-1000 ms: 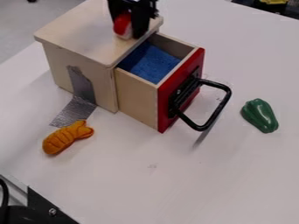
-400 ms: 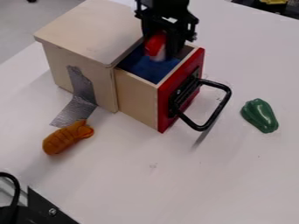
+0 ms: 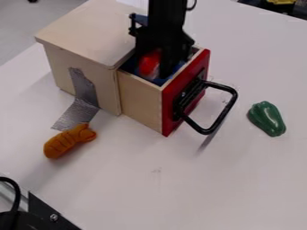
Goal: Placing sushi into the drawer
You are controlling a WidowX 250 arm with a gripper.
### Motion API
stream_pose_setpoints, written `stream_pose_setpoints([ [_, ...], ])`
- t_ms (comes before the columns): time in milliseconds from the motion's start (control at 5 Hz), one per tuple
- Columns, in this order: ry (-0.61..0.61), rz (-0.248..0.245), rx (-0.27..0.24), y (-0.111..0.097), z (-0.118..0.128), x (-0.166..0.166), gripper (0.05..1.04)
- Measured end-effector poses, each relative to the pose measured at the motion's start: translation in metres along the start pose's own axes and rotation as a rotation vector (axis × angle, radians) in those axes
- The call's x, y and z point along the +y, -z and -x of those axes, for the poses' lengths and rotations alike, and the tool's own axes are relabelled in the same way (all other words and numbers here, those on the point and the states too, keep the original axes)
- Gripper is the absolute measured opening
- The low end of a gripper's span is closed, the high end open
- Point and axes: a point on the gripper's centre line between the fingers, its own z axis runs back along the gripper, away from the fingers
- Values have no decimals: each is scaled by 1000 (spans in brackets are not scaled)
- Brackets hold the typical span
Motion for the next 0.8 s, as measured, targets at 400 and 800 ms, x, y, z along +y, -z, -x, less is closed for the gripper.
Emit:
stream_pose_setpoints([
  [400,-19,14,3,7,7,-1,897],
  [800,-23,35,-46,-22,8,0,999],
])
